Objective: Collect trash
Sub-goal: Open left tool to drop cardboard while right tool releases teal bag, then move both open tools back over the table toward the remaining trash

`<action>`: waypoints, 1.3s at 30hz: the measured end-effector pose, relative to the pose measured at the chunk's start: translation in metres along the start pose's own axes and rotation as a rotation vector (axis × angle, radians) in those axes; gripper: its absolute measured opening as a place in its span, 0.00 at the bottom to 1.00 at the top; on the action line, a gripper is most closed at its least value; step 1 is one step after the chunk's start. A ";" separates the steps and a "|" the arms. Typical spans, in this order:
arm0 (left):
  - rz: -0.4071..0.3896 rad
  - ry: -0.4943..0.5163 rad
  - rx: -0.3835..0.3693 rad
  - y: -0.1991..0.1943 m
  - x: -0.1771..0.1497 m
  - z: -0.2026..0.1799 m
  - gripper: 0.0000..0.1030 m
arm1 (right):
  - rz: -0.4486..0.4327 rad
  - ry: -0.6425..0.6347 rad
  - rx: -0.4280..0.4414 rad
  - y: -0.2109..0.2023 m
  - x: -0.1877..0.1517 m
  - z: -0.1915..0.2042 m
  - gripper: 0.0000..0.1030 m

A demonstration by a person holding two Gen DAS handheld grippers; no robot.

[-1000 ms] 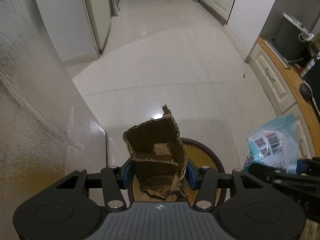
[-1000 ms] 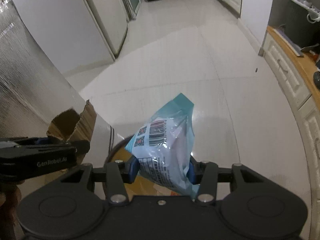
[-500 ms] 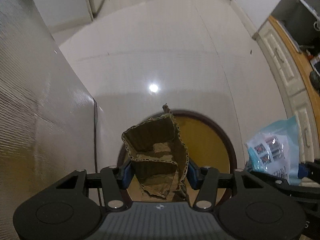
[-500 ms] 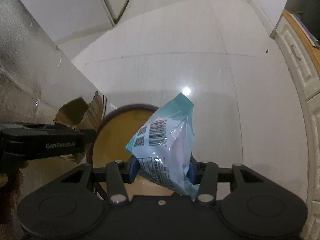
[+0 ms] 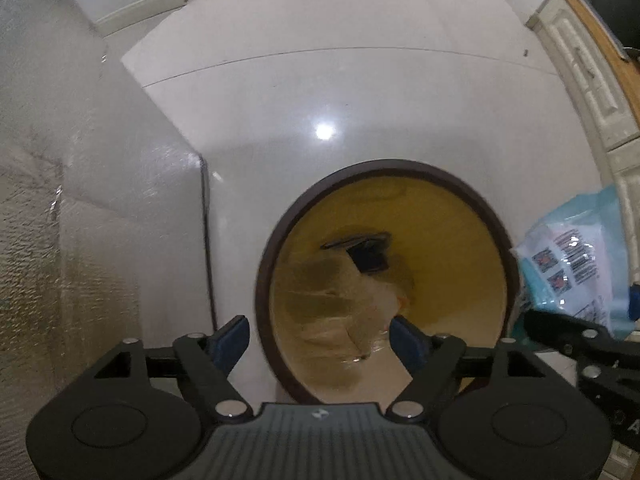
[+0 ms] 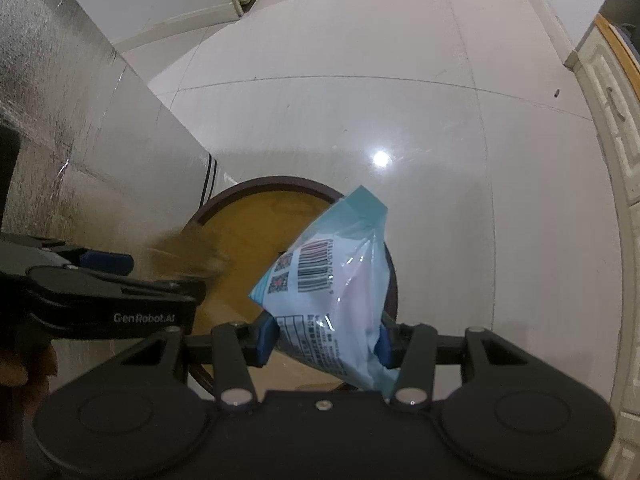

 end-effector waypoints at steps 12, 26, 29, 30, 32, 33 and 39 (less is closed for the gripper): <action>-0.011 -0.013 0.072 -0.004 -0.005 0.018 0.88 | -0.030 -0.059 -0.007 0.001 0.003 0.004 0.63; -0.013 -0.013 0.116 -0.015 -0.012 0.028 0.98 | 0.021 -0.008 -0.017 0.000 -0.015 -0.008 0.95; -0.020 -0.023 0.122 -0.018 -0.015 0.031 1.00 | 0.024 0.009 -0.030 -0.005 -0.020 -0.012 1.00; -0.020 -0.028 0.123 -0.018 -0.017 0.033 1.00 | 0.022 0.019 -0.031 -0.004 -0.022 -0.012 1.00; -0.017 -0.038 0.120 -0.020 -0.019 0.035 1.00 | 0.024 0.036 -0.038 -0.006 -0.027 -0.015 1.00; -0.016 -0.041 0.118 -0.021 -0.020 0.036 1.00 | 0.022 0.043 -0.041 -0.007 -0.027 -0.016 1.00; -0.013 -0.050 0.114 -0.032 -0.032 0.043 1.00 | 0.017 0.086 -0.037 -0.014 -0.039 -0.017 1.00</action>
Point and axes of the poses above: each gripper's, at about its wrist camera, not at the fingertips, and y roughly the way its jaws point, z to its left, x to its top, the point moved 5 cm from there along y, roughly the way its jaws point, and after that the axes turned 11 degrees about -y, right-handed, at the moved point
